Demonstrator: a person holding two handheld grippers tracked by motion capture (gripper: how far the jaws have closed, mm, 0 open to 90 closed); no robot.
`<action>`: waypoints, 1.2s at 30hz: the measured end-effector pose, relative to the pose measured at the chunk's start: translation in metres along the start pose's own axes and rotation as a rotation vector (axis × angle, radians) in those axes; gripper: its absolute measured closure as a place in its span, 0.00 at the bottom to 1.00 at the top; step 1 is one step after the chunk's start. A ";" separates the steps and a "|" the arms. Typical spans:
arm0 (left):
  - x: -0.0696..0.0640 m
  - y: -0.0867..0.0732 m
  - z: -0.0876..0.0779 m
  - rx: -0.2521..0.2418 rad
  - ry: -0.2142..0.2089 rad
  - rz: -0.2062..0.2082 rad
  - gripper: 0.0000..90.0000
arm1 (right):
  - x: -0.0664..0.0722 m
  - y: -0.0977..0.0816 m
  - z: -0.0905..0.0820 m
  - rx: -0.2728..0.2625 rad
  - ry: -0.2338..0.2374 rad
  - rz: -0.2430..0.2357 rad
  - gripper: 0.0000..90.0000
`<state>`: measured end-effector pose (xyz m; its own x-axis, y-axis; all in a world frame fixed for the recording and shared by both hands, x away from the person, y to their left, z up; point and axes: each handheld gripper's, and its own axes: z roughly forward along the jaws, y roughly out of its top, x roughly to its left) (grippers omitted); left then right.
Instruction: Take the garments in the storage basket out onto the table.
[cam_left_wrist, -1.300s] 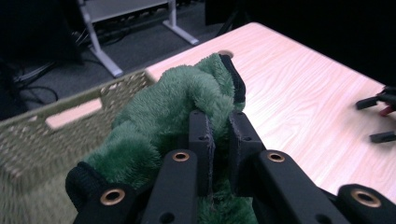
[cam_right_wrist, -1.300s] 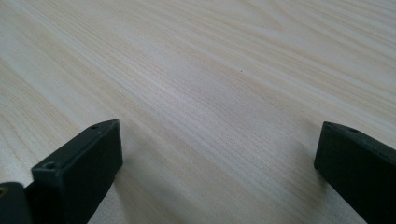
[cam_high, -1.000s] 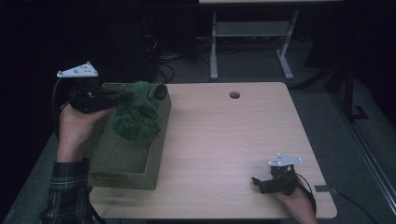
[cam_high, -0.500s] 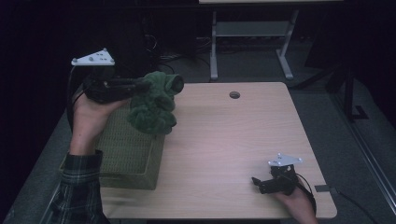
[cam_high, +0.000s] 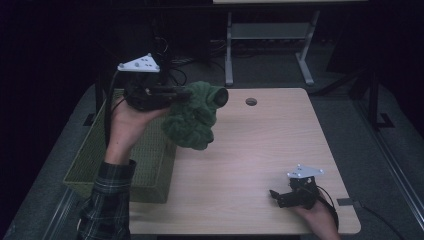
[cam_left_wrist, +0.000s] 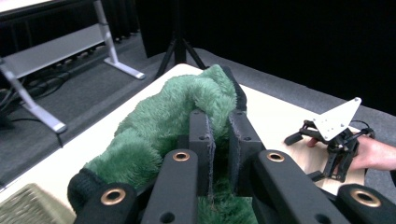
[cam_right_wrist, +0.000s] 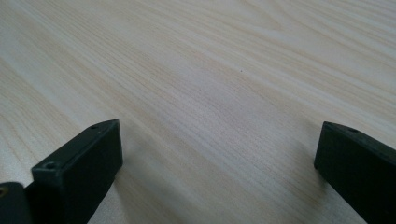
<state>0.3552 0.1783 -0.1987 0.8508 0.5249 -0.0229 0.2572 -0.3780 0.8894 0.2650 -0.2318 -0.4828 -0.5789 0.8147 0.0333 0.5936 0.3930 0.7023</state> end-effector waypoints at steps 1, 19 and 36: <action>-0.002 0.000 0.005 0.000 -0.007 -0.003 0.91 | 0.000 0.000 0.000 0.001 0.000 -0.002 0.01; -0.032 -0.015 0.081 0.040 -0.112 -0.012 0.91 | 0.000 0.000 0.000 0.002 -0.001 -0.002 0.01; -0.057 -0.054 0.150 0.094 -0.189 -0.059 0.91 | 0.000 0.000 0.000 -0.001 -0.002 0.000 0.01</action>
<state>0.3616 0.0546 -0.3141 0.9015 0.3993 -0.1667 0.3432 -0.4249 0.8377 0.2650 -0.2318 -0.4828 -0.5780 0.8154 0.0322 0.5932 0.3927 0.7028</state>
